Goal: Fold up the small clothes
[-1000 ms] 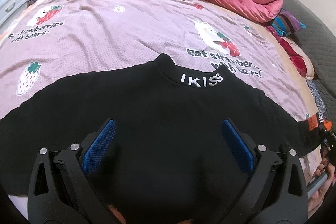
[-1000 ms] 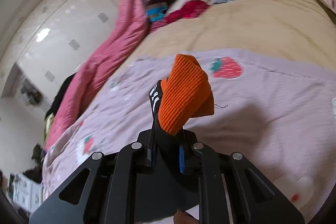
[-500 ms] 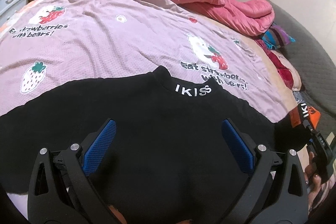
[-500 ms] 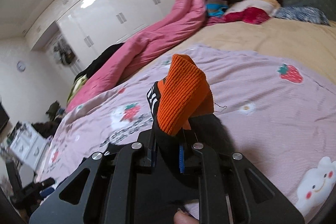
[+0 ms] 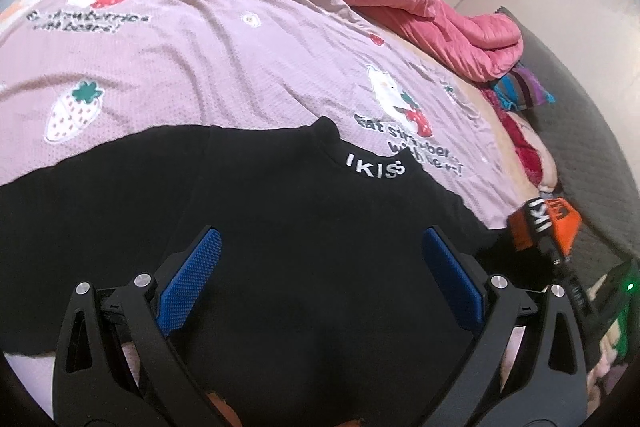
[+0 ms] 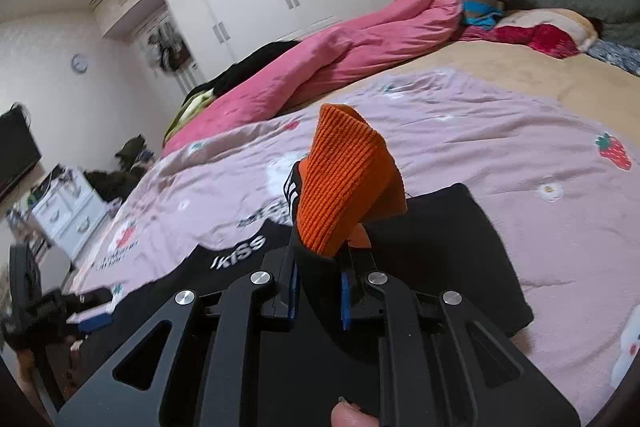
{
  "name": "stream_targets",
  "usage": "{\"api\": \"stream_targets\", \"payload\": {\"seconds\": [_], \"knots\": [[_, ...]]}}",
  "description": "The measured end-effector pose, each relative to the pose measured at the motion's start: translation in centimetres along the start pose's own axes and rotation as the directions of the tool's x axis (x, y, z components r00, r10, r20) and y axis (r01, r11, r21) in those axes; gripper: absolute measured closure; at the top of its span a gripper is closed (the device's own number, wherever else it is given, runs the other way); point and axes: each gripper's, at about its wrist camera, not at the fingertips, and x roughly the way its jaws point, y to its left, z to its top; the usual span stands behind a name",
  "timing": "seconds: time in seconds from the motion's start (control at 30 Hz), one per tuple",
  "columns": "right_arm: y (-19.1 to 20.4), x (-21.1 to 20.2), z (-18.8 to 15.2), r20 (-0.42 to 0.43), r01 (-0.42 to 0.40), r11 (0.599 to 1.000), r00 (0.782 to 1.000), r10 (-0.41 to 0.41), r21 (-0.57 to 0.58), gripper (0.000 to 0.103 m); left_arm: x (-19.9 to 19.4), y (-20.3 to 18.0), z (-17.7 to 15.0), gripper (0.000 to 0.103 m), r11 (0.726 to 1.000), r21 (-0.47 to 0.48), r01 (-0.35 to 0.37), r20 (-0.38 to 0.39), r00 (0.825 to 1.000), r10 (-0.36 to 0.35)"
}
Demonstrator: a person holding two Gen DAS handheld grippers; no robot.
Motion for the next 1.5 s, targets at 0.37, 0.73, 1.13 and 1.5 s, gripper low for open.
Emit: {"api": "stream_targets", "payload": {"seconds": [0.37, 0.73, 1.13, 1.5], "knots": [[5.1, 2.4, -3.3, -0.107, -0.075, 0.989, 0.992, 0.061, -0.124, 0.088, 0.7, 1.2, -0.2, 0.009, 0.991, -0.089, 0.097, -0.044, 0.994, -0.101], [8.1, 4.5, -6.5, -0.200, -0.121, 0.971, 0.977, 0.079, -0.208, 0.086, 2.4, 0.9, -1.1, 0.009, 0.991, -0.086, 0.100, -0.095, 0.990, -0.108], [10.1, 3.2, -7.3, -0.274, -0.279, 0.922, 0.940, 0.204, -0.270, 0.049, 4.0, 0.6, -2.2, 0.020, 0.996, -0.053, 0.069, -0.120, 0.990, -0.075], [4.9, 2.1, -3.5, -0.171, -0.115, 0.971, 0.982, 0.080, -0.208, 0.046, 7.1, -2.5, -5.2, 0.063, 0.993, 0.049, 0.104, -0.235, 0.968, -0.090]]}}
